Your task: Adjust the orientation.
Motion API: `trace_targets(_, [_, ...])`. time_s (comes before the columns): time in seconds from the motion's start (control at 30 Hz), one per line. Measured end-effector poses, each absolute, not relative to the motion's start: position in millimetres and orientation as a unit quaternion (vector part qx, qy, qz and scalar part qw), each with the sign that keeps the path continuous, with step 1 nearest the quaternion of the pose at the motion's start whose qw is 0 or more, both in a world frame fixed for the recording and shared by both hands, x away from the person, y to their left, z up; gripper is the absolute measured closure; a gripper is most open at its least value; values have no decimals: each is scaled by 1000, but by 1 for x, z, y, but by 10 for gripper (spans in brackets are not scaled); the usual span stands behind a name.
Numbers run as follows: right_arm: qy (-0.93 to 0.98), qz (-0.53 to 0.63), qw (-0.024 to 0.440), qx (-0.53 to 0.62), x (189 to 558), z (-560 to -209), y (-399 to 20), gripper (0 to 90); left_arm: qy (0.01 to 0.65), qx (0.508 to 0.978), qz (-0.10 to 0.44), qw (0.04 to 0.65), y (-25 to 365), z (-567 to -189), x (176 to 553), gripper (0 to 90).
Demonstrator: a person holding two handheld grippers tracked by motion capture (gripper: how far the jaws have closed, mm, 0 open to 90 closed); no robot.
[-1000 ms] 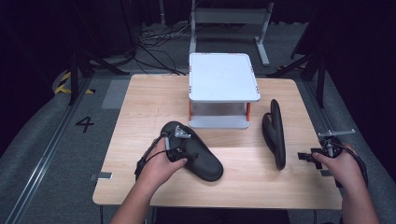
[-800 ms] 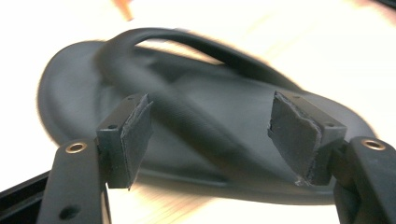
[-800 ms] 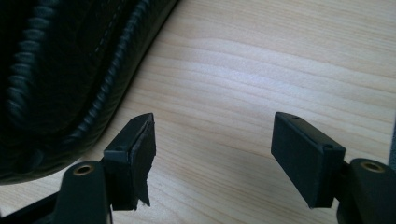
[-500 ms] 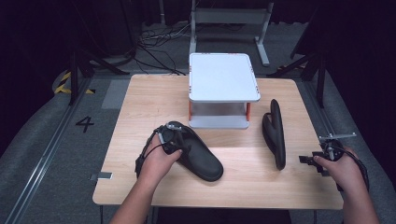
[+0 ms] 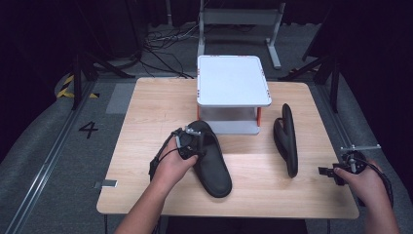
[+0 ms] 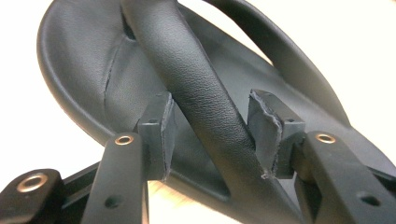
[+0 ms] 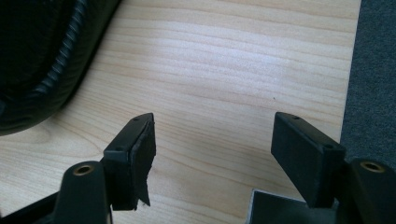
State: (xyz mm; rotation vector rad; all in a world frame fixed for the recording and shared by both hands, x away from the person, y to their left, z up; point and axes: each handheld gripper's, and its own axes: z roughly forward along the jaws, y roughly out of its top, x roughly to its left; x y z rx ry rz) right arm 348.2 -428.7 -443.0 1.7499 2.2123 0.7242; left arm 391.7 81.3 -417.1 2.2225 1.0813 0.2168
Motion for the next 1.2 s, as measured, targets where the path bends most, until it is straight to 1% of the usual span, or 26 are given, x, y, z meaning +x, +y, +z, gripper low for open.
trace_targets(0.03, [755,247,113,597,348,-444,-429,315,399,854,81,323,79,-417,391,548])
trace_targets(0.17, [755,244,113,598,346,-445,-429,315,379,863,68,325,68,-418,390,554])
trace_targets(0.23, [755,241,112,599,344,-446,-430,315,370,874,58,310,61,-420,388,563])
trace_targets(0.37, [753,241,113,602,342,-445,-432,315,353,885,46,301,54,-420,385,567])
trace_targets(0.53, [752,243,116,602,341,-445,-433,315,362,883,38,296,56,-423,386,583])
trace_targets(0.63, [753,242,115,602,342,-444,-432,315,363,881,45,299,57,-423,386,580])
trace_targets(0.7, [754,244,115,599,343,-444,-431,315,367,877,41,308,57,-421,385,553])
trace_targets(0.73, [754,244,115,599,343,-444,-431,315,367,877,41,308,57,-421,385,499])
trace_targets(0.77, [754,245,116,598,343,-443,-430,316,373,866,39,330,59,-418,385,499])
trace_targets(0.8, [753,251,123,596,343,-441,-430,321,380,860,35,338,61,-414,385,454])
trace_targets(1.0, [748,263,141,593,341,-431,-430,324,388,845,69,360,79,-393,383,407])
trace_targets(1.13, [752,266,147,585,340,-430,-425,330,388,847,87,354,93,-383,384,371])
trace_targets(1.2, [752,275,151,579,339,-430,-423,339,380,851,91,351,100,-378,385,368])
